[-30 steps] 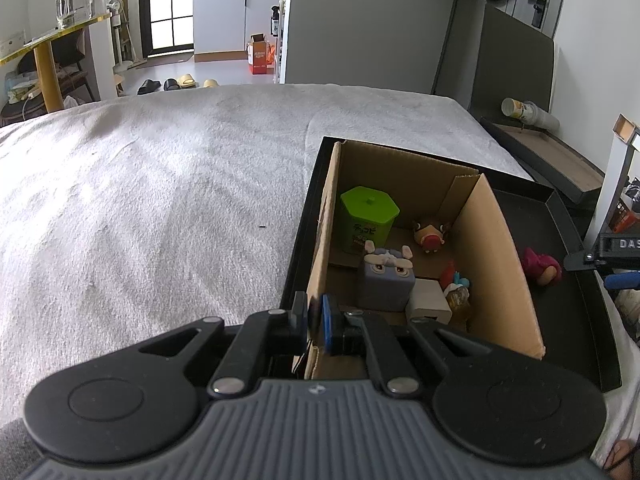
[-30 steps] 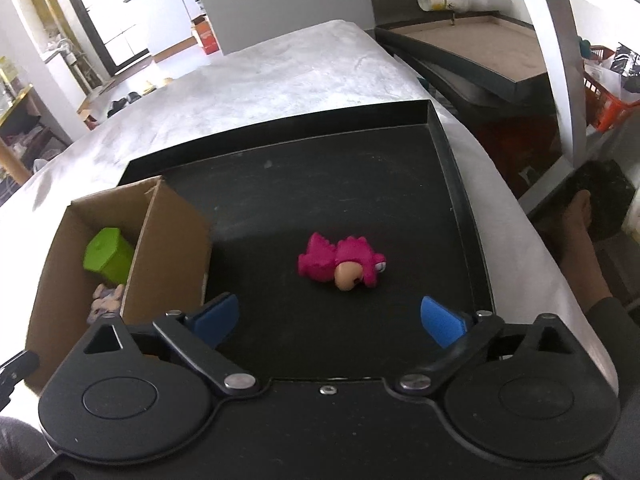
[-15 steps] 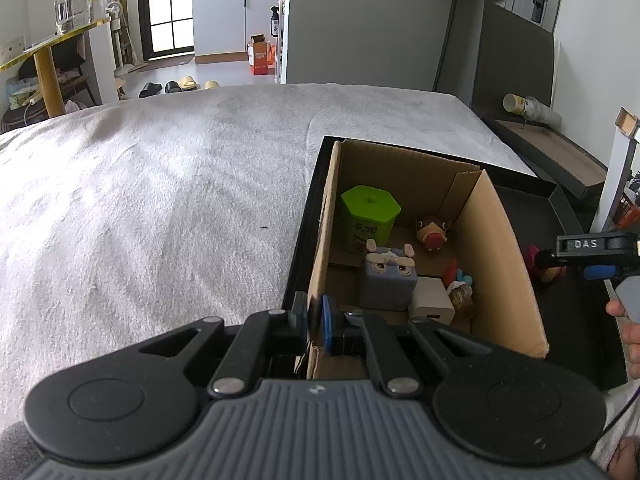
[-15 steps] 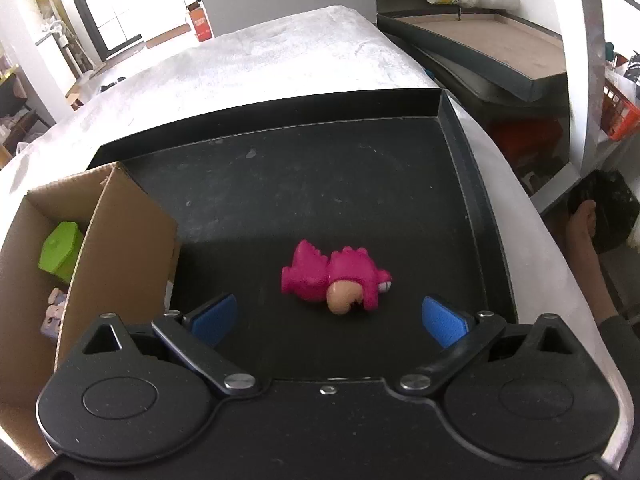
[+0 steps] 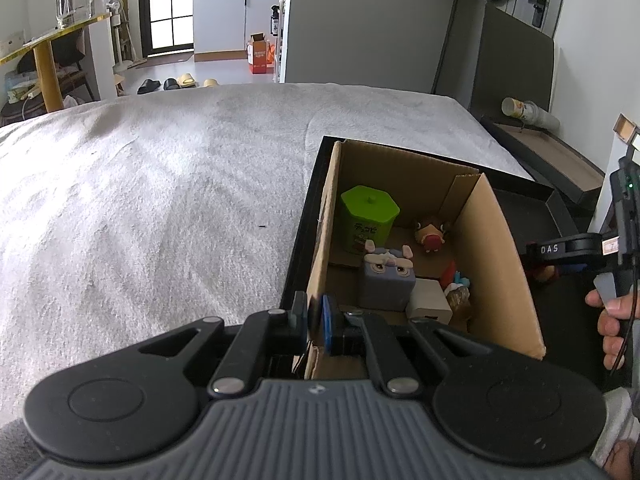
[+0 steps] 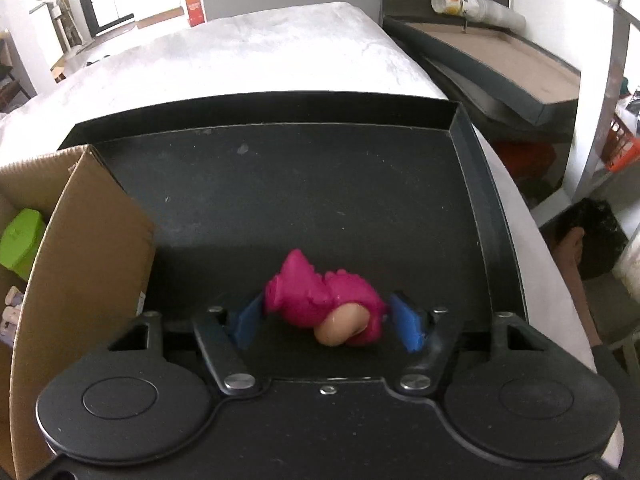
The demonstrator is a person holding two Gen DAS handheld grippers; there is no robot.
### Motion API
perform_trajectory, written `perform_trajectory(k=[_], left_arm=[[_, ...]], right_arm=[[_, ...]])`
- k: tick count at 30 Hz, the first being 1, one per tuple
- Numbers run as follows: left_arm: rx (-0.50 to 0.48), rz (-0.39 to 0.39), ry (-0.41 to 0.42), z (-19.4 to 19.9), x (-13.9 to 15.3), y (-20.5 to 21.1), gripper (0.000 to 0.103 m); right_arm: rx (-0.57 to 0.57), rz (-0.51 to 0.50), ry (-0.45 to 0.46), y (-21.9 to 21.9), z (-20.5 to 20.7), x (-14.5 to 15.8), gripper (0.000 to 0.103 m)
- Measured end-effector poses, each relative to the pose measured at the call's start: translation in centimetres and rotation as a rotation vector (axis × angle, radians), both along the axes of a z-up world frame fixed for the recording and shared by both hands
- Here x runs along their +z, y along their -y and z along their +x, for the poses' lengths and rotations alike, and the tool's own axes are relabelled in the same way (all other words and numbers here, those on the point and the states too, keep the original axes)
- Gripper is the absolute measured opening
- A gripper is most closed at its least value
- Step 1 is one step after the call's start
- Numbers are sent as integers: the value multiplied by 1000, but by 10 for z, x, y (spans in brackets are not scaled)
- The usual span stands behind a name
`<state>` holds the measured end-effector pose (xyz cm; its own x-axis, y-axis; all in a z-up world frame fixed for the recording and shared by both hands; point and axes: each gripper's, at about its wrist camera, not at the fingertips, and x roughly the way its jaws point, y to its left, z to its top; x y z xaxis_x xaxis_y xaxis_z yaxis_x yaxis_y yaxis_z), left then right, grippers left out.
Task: Organize rigid objects
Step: 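Move the right tool to the pink plush dinosaur and grasp it, then carry the pink dinosaur over the box and open the right tool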
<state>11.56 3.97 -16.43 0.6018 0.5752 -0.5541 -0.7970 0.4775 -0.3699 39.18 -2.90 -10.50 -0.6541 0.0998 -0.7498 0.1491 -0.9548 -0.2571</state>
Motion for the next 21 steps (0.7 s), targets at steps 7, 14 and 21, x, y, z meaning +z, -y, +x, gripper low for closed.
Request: perform_trajectory(k=[7,14,21], left_arm=[[3,-2,8,0,1,-1,7],[3,1,12,0,2,-1,7],[5,2,13,0,2,-1,7]], right_arm=[[40,-29,-3,-1,18,10,60],[84,-48,-26,6,36,27,60],[145,-83,-61,17,53,52,60]])
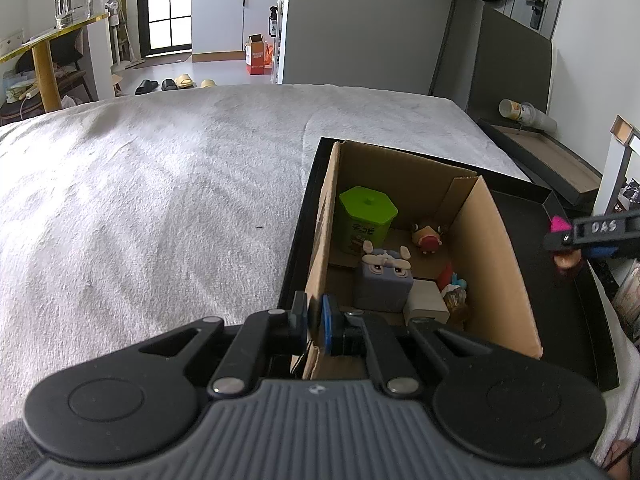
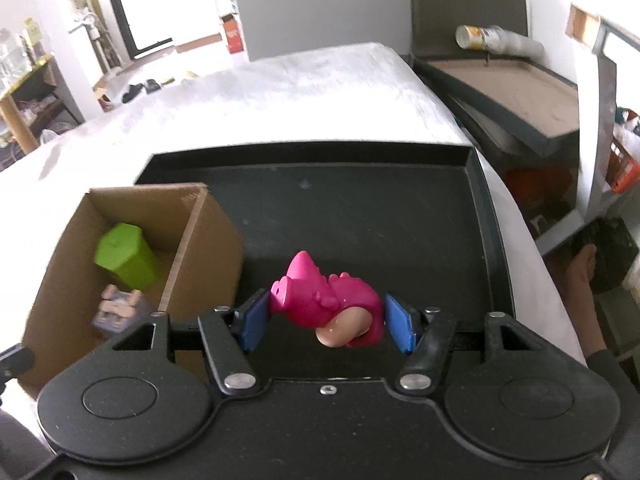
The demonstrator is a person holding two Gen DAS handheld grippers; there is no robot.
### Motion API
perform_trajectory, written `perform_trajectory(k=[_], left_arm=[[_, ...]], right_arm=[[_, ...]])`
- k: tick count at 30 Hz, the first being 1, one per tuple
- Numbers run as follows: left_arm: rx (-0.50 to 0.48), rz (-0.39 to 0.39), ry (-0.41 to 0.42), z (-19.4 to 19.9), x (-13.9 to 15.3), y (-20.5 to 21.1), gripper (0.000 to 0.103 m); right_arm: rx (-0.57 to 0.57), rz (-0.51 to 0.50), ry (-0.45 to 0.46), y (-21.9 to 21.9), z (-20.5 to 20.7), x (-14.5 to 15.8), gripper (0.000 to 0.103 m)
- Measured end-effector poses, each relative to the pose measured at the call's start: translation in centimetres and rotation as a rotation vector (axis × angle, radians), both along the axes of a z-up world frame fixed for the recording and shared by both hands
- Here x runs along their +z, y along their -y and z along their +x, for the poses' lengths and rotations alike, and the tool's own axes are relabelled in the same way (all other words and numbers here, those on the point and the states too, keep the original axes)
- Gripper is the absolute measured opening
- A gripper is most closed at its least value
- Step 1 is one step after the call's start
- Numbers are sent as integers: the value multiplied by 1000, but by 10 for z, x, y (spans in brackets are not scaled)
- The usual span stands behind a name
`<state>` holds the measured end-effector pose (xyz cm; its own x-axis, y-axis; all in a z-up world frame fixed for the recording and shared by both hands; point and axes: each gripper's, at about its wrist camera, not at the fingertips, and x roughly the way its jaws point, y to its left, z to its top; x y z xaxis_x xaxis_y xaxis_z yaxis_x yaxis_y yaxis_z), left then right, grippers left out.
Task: Organize rigid objects
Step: 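Carry the pink dinosaur over the box and open the right tool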
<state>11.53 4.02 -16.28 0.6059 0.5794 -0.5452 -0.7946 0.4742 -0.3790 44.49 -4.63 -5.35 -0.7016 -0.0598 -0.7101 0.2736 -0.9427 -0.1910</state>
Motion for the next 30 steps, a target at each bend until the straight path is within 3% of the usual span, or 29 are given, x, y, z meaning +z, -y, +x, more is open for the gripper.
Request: perform_trajectory(k=[15,30], left_arm=[[7,0,15,-1,1,0,7],[7,-10,52,-4,-2,-2,7]], right_arm=[[141,-23,-42,36,27,29,60],[289,19,-13,88,44,20,61]])
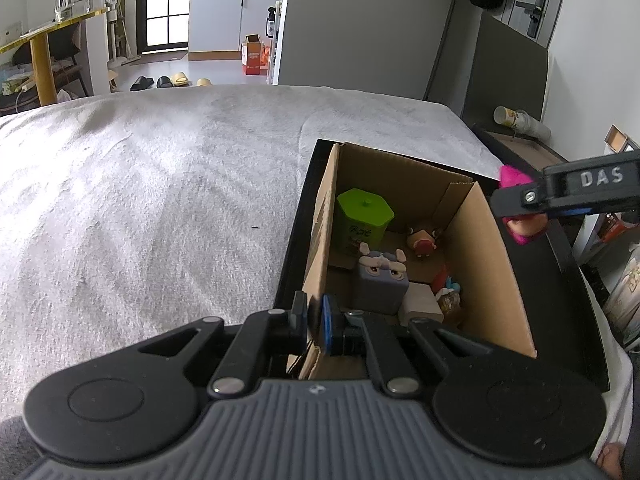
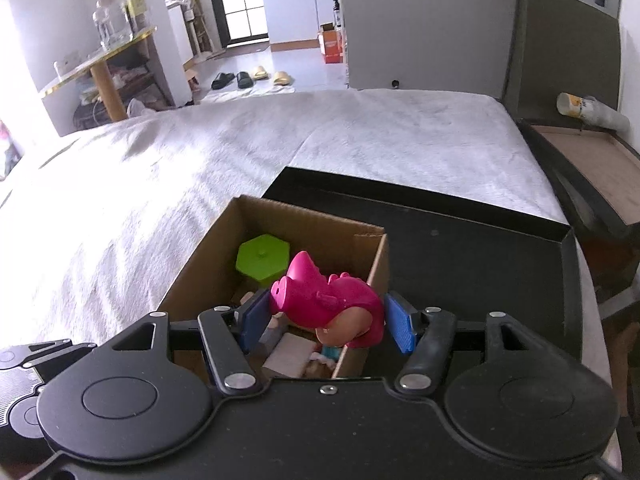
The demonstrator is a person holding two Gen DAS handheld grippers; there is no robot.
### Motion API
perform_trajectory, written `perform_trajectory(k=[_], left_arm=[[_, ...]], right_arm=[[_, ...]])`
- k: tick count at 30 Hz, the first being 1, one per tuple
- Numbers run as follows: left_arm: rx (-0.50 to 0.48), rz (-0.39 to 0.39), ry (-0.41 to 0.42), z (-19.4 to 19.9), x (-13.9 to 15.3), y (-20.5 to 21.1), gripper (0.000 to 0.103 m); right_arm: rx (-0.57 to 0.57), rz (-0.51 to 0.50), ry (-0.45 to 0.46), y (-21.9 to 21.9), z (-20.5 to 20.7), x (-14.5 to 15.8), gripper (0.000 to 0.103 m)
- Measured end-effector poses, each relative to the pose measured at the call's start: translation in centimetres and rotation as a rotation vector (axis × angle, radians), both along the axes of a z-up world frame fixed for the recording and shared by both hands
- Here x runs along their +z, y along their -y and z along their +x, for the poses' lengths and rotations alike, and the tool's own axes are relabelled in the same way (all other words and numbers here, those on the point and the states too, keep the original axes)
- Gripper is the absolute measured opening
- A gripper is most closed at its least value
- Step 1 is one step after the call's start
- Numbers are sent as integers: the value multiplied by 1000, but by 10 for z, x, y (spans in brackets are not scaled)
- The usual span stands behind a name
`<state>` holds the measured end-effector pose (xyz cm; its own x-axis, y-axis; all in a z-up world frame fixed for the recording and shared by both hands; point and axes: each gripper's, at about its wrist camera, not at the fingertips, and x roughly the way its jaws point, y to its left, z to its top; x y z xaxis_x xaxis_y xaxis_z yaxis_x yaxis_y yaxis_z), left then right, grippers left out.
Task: Organize rigid objects
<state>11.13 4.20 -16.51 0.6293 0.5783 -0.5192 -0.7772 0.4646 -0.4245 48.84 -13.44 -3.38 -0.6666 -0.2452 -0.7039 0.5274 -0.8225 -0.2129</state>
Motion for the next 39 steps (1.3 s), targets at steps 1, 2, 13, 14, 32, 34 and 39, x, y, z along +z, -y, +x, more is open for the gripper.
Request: perform_trajectory(k=[1,2,13,14,32,34,39], left_arm=[[1,0,1,0,0,0,7],[1,0,2,-1,0,0,7],[-2,-11,28,-4,-2,-3,7],[-2,-11,28,-5,-2,-3,7],[7,-60,-5,0,5,-6,7],[3,-67,-13,0,8,-6,7],[-13,-99,-14,-2,15,-10,7]], right_arm=[[4,6,3,3,1,-2,61],[7,11,7,4,2,-4,61],[4,37,-8,15,8,-5,66],[0,35,-10,15,9,-4,66],[-76,-29,63,-23,27,18,77],[-76,-23,62,-26,31,20,79],[-95,-35,65,-35,38,27,85]])
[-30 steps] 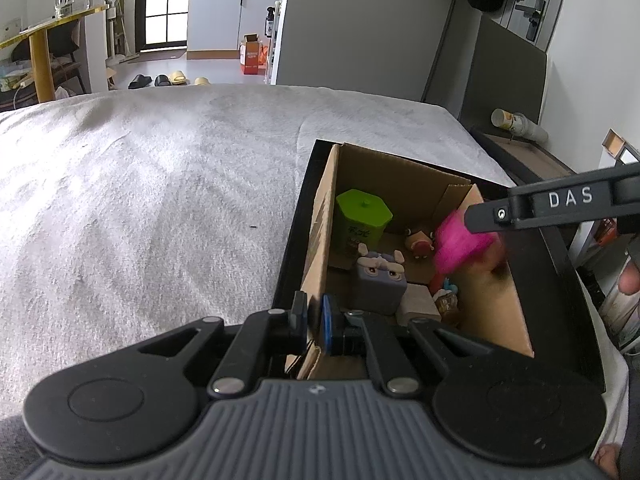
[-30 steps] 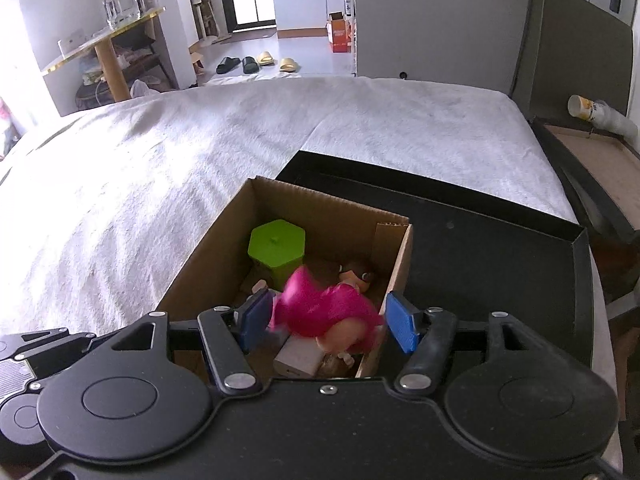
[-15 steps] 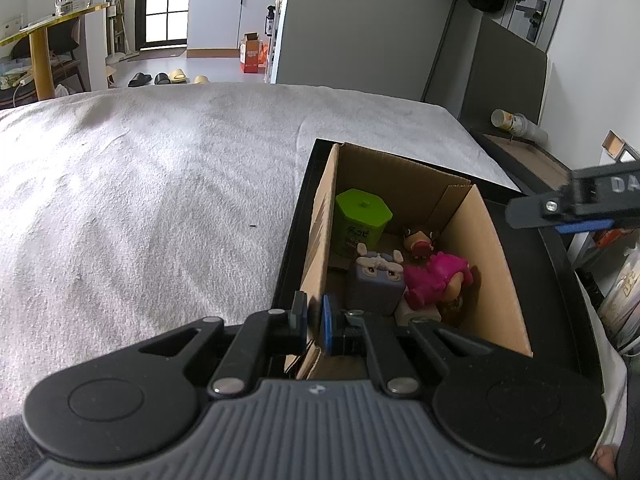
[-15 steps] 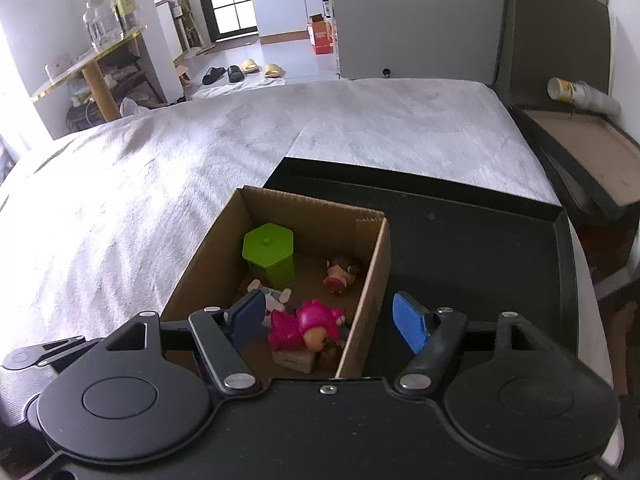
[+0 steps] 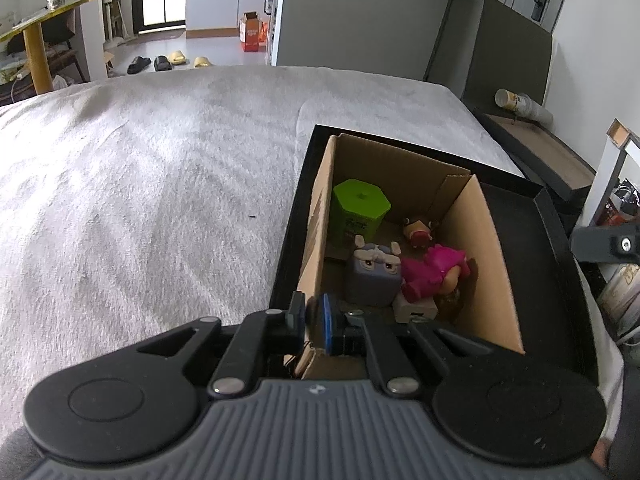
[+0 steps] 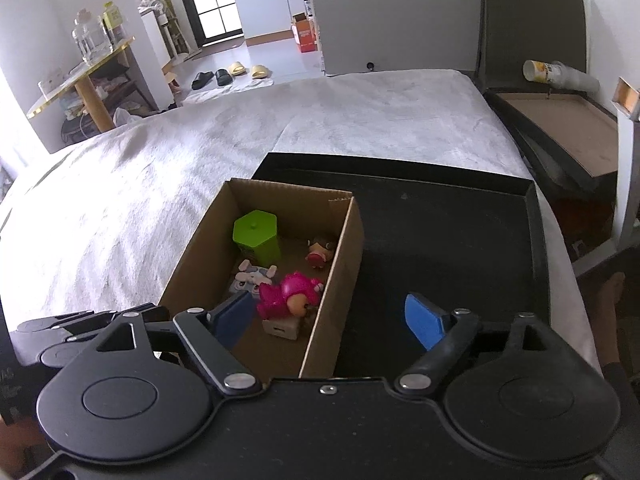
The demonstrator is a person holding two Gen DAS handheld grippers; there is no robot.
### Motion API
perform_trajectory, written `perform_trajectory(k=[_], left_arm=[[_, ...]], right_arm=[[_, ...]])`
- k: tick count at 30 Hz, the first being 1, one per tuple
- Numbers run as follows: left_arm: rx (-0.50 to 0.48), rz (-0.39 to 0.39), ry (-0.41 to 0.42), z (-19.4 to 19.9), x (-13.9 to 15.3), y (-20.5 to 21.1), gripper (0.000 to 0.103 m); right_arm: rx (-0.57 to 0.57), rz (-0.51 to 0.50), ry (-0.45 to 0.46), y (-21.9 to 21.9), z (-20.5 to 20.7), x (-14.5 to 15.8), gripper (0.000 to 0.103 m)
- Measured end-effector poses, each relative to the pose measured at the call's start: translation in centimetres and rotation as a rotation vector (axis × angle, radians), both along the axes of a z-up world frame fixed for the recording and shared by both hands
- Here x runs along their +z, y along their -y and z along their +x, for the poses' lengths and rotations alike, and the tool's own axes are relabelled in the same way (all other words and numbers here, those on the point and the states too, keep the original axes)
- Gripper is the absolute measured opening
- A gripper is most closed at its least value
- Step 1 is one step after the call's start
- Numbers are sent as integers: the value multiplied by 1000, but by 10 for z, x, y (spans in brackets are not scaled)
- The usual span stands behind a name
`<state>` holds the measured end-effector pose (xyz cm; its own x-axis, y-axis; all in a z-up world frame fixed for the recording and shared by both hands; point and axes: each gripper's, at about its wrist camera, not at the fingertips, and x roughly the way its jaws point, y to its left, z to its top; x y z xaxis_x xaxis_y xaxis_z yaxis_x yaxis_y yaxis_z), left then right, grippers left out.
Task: Organize rigid objects
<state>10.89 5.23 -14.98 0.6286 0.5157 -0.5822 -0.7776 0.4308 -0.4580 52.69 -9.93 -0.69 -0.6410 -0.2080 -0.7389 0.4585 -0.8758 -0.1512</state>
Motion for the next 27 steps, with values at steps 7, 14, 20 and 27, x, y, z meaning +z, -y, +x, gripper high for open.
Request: perform_trajectory(k=[7,14,20,27], left_arm=[[-62,-36,-56,5,21,0,11],[-92,-41,-66,2,45,7,25],[-114,-28,-54,-3,67,16,50],[-118,9,-62,-11,93,32,76]], right_arm=[[-35,-32,12,-13,6,7,93],[-73,-44,10,-28,12,18,103],[-106,-73,5,-40,20,32,103],[-114,-70,-8,-45,33,47,103]])
